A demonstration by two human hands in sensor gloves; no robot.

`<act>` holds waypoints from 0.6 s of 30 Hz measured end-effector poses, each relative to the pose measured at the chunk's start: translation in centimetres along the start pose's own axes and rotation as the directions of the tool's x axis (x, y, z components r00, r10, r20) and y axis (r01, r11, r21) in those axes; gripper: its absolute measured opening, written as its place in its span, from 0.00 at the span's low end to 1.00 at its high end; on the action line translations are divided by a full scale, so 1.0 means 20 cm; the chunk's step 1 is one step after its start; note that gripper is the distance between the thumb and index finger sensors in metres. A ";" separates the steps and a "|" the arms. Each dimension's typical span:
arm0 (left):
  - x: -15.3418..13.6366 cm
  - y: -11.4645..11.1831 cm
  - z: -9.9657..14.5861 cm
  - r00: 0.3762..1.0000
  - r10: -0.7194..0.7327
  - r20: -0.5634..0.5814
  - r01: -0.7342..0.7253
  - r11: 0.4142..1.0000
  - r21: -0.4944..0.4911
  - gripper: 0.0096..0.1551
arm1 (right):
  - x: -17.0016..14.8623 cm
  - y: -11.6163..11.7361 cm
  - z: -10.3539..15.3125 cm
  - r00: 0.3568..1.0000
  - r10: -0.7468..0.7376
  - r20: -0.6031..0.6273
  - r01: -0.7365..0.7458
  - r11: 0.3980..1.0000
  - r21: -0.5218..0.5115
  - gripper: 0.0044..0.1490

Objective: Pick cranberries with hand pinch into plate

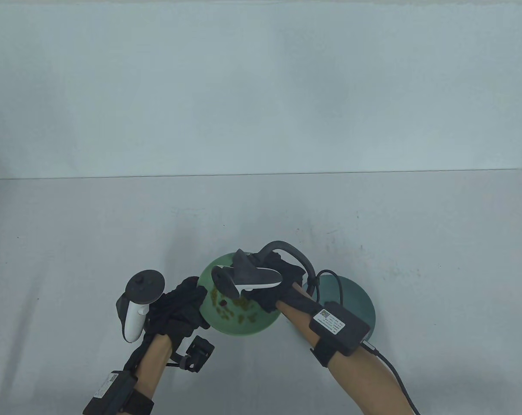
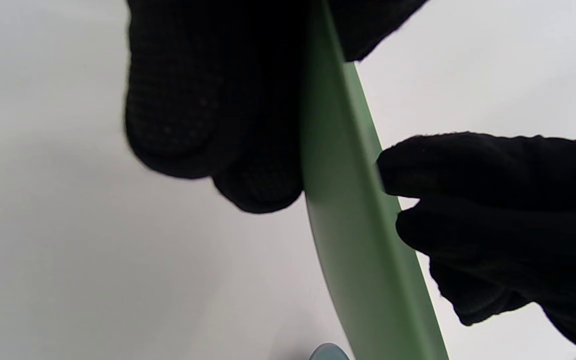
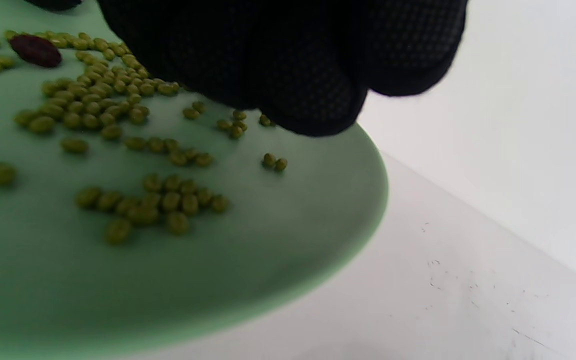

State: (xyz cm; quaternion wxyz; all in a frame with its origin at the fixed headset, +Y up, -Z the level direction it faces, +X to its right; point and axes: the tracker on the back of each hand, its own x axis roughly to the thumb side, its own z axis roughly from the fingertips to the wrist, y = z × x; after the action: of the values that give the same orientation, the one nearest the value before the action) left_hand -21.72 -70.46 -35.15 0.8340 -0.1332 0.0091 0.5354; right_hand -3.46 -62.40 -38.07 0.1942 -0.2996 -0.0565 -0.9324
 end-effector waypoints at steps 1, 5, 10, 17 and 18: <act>0.00 0.00 0.00 1.000 0.002 -0.001 -0.002 1.000 0.001 0.29 | 0.00 -0.01 0.01 0.999 -0.030 0.022 0.029 0.999 0.023 0.33; 0.00 0.00 0.00 1.000 0.001 -0.003 -0.001 1.000 -0.001 0.29 | -0.03 -0.06 0.03 0.996 -0.085 0.007 0.085 0.995 -0.044 0.29; 0.00 0.00 0.00 1.000 0.000 -0.001 0.000 1.000 -0.004 0.29 | -0.04 -0.08 0.03 0.998 -0.047 -0.032 0.045 0.997 -0.063 0.28; 0.00 0.00 0.00 1.000 -0.001 0.002 0.001 1.000 -0.003 0.29 | 0.00 -0.02 -0.01 0.999 -0.009 -0.035 0.008 1.000 -0.030 0.28; 0.00 0.00 0.00 1.000 0.001 0.002 -0.001 1.000 -0.004 0.29 | 0.00 -0.01 -0.01 0.999 -0.007 -0.034 0.006 1.000 -0.027 0.28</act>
State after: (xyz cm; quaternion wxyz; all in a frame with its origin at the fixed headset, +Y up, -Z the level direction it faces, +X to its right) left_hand -21.69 -70.45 -35.15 0.8336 -0.1340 0.0072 0.5358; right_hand -3.69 -62.21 -38.31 0.1880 -0.2860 -0.0419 -0.9387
